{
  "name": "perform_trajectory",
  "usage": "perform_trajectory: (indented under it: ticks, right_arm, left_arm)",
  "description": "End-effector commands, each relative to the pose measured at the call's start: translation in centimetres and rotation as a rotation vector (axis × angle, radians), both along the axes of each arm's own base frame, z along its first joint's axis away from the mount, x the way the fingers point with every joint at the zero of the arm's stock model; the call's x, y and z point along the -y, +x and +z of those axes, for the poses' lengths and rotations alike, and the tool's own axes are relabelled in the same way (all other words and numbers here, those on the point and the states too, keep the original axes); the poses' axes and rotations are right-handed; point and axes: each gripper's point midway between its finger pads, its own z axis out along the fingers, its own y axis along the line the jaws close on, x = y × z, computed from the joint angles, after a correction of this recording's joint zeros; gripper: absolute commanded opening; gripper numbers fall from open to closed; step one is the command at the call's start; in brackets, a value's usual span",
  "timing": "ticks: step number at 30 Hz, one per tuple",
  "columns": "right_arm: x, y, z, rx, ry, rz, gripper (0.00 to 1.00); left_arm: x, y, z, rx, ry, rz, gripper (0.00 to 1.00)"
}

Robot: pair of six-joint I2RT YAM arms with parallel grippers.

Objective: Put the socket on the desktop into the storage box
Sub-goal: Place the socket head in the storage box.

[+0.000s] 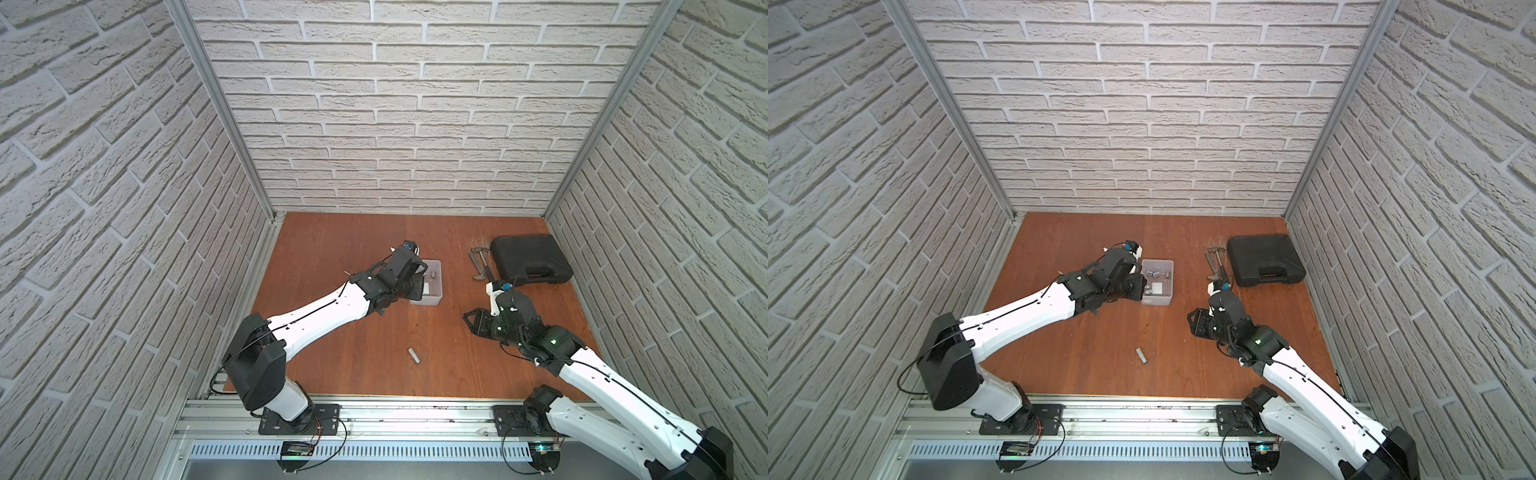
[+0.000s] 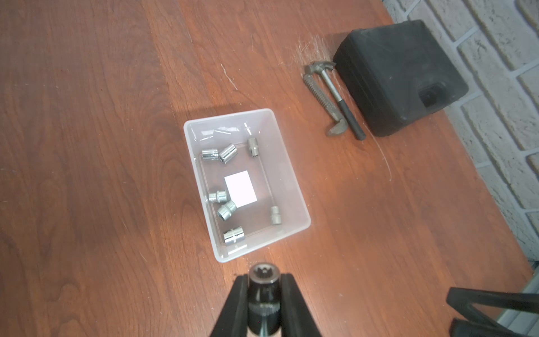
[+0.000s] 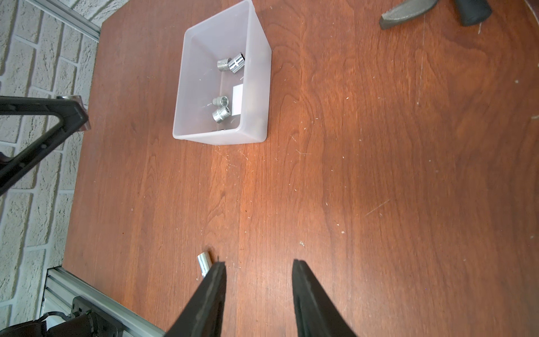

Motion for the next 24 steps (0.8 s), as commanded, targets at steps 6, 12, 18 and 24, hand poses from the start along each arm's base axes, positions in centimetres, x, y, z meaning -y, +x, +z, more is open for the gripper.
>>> perform_trajectory:
  ticks: [6,12,18,24]
  right_arm:
    - [-0.1,0.3,1.0,0.033,0.027,-0.014,0.43]
    - [-0.1,0.1,1.0,0.024,0.026,-0.008,0.43]
    - [0.2,-0.1,1.4,0.024,0.011,-0.009,0.43]
    - [0.7,-0.9,1.7,0.021,-0.003,-0.005,0.43]
  left_arm:
    - [1.8,1.2,-0.3,-0.013,0.041,-0.062,0.00]
    - [2.4,1.8,-1.2,-0.028,0.070,-0.069,0.00]
    - [3.2,2.7,-0.9,-0.025,0.085,-0.073,0.00]
    - [3.8,3.2,-0.6,-0.024,0.078,-0.073,0.00]
